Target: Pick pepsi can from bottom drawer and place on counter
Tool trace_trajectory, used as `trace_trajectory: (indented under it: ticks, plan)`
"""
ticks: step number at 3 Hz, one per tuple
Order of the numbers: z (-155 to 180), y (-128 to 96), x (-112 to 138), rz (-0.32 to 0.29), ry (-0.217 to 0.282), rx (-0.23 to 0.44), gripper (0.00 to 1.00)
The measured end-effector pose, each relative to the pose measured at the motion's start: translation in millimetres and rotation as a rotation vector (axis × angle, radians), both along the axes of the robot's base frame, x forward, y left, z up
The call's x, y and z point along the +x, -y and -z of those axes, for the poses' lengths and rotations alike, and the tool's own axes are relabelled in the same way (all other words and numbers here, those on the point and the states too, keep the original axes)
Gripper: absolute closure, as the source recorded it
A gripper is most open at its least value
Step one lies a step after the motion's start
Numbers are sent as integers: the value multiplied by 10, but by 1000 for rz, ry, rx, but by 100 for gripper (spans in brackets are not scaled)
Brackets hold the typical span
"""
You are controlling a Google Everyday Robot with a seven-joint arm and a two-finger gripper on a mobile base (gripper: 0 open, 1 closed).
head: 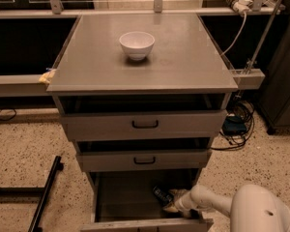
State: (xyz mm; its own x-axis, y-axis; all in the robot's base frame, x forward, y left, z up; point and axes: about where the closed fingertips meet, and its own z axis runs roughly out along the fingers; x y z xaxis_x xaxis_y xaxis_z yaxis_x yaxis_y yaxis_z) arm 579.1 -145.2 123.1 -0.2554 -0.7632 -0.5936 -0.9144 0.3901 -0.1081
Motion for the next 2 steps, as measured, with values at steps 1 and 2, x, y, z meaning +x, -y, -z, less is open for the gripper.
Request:
trace_trajectory:
  ticks: [1, 2]
  plan:
    - [-147, 74, -116, -12, -11, -12, 82]
    - [-405, 191, -201, -56, -10, 2, 100]
